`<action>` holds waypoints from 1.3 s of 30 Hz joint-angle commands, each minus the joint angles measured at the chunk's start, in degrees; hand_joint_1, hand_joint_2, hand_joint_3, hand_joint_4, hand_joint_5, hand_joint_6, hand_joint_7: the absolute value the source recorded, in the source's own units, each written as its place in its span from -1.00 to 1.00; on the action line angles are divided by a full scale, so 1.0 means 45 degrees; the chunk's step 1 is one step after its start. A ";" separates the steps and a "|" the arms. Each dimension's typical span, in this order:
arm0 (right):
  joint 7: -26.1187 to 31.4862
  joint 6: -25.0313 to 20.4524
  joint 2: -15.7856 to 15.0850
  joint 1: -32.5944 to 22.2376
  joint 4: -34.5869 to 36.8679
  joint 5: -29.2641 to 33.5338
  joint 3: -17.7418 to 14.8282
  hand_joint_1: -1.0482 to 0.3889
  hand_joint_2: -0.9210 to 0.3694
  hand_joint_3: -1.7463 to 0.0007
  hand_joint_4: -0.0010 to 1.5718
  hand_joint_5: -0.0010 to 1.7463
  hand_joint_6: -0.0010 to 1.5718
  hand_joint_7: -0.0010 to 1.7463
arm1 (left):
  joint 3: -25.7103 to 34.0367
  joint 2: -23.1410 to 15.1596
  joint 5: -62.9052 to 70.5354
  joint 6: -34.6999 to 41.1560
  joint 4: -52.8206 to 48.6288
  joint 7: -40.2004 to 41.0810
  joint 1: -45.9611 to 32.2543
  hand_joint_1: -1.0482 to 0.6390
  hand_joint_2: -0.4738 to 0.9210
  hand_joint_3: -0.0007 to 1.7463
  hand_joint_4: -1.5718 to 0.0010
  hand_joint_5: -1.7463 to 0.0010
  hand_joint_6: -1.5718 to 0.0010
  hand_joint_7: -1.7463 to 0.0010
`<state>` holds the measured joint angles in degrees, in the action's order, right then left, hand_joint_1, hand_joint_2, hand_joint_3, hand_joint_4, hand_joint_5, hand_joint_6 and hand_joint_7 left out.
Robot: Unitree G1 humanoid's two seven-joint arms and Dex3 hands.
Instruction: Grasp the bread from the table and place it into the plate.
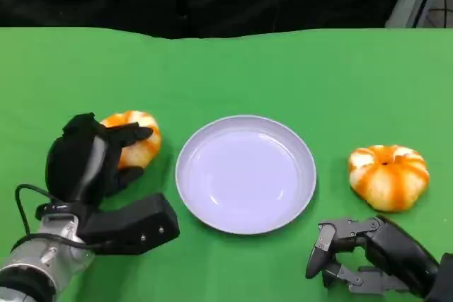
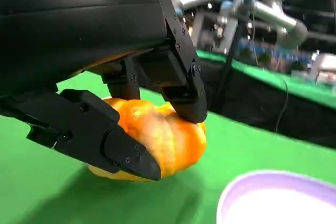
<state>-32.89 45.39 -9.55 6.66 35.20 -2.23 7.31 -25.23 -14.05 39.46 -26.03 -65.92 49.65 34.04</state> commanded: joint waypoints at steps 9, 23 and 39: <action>-0.0016 0.0031 -0.0141 -0.0037 0.0042 -0.0145 -0.0057 0.36 -1.00 0.47 -0.09 0.75 0.04 0.19 | 0.0160 -0.0693 0.0105 -0.0672 0.2223 0.0460 -0.0920 0.12 0.91 -0.99 0.04 -0.33 -0.42 0.70; 0.0078 0.0046 -0.0137 0.0012 -0.0027 -0.0050 -0.0035 0.37 -1.00 0.45 -0.09 0.78 0.03 0.21 | 0.0607 -0.0839 0.0186 -0.0688 0.6776 -0.1063 -0.2479 0.11 0.91 -1.00 -0.10 -0.10 -0.56 0.91; 0.0260 0.0191 0.0024 0.0163 0.0096 0.0244 0.0080 0.34 -1.00 0.45 -0.08 0.77 0.01 0.26 | 0.0475 0.0497 0.0010 -0.1332 0.7701 -0.3091 -0.2309 0.15 0.91 -1.00 -0.17 0.00 -0.62 0.96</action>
<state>-32.22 45.47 -9.15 6.86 35.41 -1.18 7.51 -22.87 -12.25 39.71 -31.50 -31.39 37.36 22.66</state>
